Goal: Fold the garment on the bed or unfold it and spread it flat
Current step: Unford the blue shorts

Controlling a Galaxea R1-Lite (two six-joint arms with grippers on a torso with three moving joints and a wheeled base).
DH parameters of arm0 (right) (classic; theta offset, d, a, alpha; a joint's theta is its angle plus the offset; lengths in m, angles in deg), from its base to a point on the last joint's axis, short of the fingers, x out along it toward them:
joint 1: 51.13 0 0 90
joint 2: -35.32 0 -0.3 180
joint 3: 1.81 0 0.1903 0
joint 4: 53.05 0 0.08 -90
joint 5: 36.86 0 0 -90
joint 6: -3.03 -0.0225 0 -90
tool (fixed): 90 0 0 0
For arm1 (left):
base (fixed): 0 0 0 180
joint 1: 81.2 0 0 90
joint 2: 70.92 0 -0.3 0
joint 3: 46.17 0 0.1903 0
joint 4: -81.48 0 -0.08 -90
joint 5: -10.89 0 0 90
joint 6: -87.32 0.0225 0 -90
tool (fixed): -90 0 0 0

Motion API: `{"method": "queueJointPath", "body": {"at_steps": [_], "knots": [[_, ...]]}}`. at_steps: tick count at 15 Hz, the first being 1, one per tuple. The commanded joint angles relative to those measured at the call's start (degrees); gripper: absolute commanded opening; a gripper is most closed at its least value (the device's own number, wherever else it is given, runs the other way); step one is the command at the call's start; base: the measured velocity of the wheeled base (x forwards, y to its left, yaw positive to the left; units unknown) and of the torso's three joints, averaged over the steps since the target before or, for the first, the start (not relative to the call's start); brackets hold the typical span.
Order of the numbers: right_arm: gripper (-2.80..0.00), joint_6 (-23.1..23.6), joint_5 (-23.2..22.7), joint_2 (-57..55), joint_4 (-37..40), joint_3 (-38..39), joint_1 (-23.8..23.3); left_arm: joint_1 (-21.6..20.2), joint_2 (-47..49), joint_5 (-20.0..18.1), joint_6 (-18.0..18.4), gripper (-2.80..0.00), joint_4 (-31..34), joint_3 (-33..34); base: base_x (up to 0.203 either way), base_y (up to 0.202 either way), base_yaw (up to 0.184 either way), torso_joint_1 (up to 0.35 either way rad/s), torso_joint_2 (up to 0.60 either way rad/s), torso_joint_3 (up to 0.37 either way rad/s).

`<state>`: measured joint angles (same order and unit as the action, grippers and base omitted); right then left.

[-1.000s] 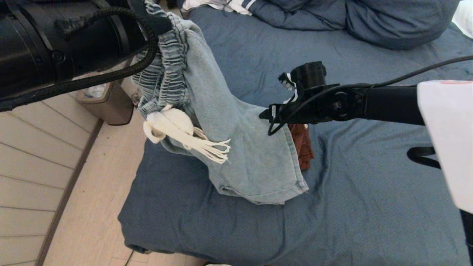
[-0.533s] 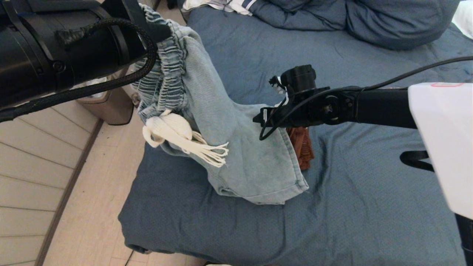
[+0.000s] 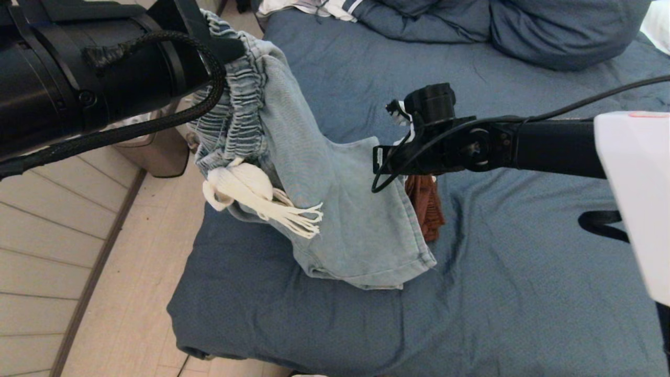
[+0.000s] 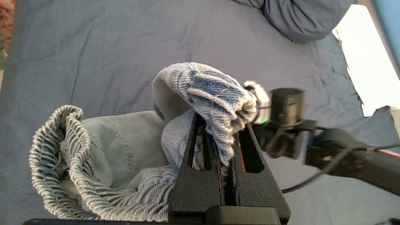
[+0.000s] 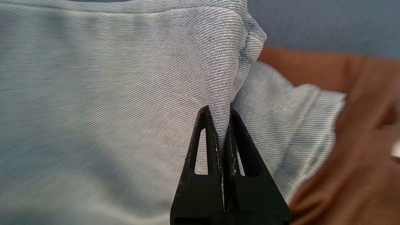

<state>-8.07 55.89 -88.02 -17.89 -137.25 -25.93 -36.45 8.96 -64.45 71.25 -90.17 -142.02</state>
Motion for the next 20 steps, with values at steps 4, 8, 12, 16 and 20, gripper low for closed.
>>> {"method": "queueJointPath", "body": {"at_steps": [4,8,12,16,20], "knots": [[-2.80,-0.11,-0.01,8.74,0.63,0.45,-1.10,0.00,-2.10,0.63,-0.02,-2.80,0.11,-0.78,0.000,0.000,0.000,0.000,0.00,0.000],[-2.80,-0.18,0.04,19.17,0.65,5.70,-0.31,-0.08,-8.36,0.95,-0.02,-2.80,2.32,-2.20,0.000,0.000,0.000,0.000,0.00,0.000],[-2.80,0.34,0.09,31.98,0.73,12.43,3.57,-0.10,-13.32,1.05,-0.02,-2.80,8.10,-5.42,0.000,0.000,0.000,0.000,0.00,0.000],[-2.80,1.92,0.14,40.75,2.50,16.37,7.02,-0.03,-12.80,1.06,0.29,-2.80,11.64,-11.07,0.000,0.000,0.000,0.000,0.00,0.000],[-2.80,2.23,0.15,43.09,2.63,15.74,6.35,-0.02,-8.12,1.07,0.45,-2.80,16.28,-22.45,0.000,0.000,0.000,0.000,0.00,0.000]]}}
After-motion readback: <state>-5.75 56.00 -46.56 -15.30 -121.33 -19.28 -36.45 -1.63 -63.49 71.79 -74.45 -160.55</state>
